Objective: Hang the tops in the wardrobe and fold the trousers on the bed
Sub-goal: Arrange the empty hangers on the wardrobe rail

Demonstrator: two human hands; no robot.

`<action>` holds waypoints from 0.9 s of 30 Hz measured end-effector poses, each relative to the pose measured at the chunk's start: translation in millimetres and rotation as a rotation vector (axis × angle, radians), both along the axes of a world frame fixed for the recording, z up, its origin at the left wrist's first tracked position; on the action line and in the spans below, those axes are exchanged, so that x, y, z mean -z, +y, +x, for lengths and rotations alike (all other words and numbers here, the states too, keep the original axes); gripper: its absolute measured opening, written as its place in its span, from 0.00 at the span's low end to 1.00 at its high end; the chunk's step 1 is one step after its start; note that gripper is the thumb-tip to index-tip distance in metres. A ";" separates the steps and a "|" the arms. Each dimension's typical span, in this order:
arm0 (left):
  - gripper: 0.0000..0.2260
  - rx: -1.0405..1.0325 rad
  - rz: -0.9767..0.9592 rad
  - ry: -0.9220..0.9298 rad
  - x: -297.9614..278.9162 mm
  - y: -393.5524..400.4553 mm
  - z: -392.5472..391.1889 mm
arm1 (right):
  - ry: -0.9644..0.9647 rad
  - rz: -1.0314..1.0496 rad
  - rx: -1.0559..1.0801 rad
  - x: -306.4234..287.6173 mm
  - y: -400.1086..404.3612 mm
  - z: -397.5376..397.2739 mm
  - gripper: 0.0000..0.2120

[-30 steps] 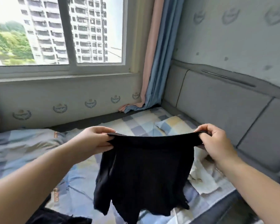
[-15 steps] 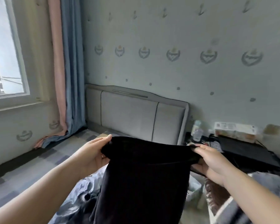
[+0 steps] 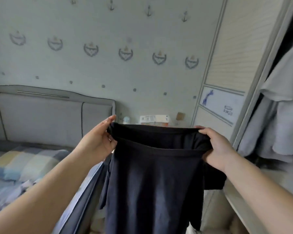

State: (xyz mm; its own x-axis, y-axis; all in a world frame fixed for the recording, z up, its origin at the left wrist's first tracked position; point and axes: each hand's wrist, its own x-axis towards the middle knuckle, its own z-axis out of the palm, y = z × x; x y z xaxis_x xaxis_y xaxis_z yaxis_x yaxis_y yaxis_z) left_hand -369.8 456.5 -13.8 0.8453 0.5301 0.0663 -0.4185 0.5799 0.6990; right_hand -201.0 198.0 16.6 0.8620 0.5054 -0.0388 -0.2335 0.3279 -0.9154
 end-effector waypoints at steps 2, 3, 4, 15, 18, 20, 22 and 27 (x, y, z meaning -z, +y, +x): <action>0.08 0.052 0.021 -0.022 -2.5 -33.6 40.2 | -0.034 0.020 0.053 -5.1 -42.3 26.5 0.17; 0.08 0.065 0.030 -0.027 -1.9 -43.2 52.7 | -0.043 0.024 0.064 -5.5 -55.0 37.0 0.18; 0.08 0.097 0.043 -0.032 -2.3 -60.0 73.7 | -0.060 0.024 0.095 -7.6 -75.8 51.7 0.19; 0.08 0.443 0.103 -0.104 -29.0 -172.9 277.6 | -0.199 -0.066 0.544 -50.9 -211.3 167.0 0.17; 0.09 0.546 0.121 -0.129 -42.3 -193.8 339.0 | -0.252 -0.061 0.671 -68.1 -234.8 193.5 0.14; 0.09 0.633 0.146 -0.156 -52.2 -205.5 377.0 | -0.275 -0.073 0.756 -79.7 -247.4 206.4 0.14; 0.07 0.700 0.162 -0.174 -64.1 -216.9 408.8 | -0.278 -0.095 0.828 -88.2 -259.2 217.2 0.14; 0.07 0.857 0.179 -0.238 -90.3 -258.6 487.7 | -0.335 -0.175 1.035 -109.1 -290.6 236.6 0.12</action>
State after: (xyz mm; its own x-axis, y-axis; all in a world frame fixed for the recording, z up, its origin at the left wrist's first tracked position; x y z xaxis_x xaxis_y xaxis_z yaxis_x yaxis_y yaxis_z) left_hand 117.9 197.9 76.4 0.8990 -0.3091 0.3102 -0.0384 0.6499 0.7590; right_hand 35.6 -92.6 125.7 0.8459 -0.4568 0.2753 0.3479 0.0814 -0.9340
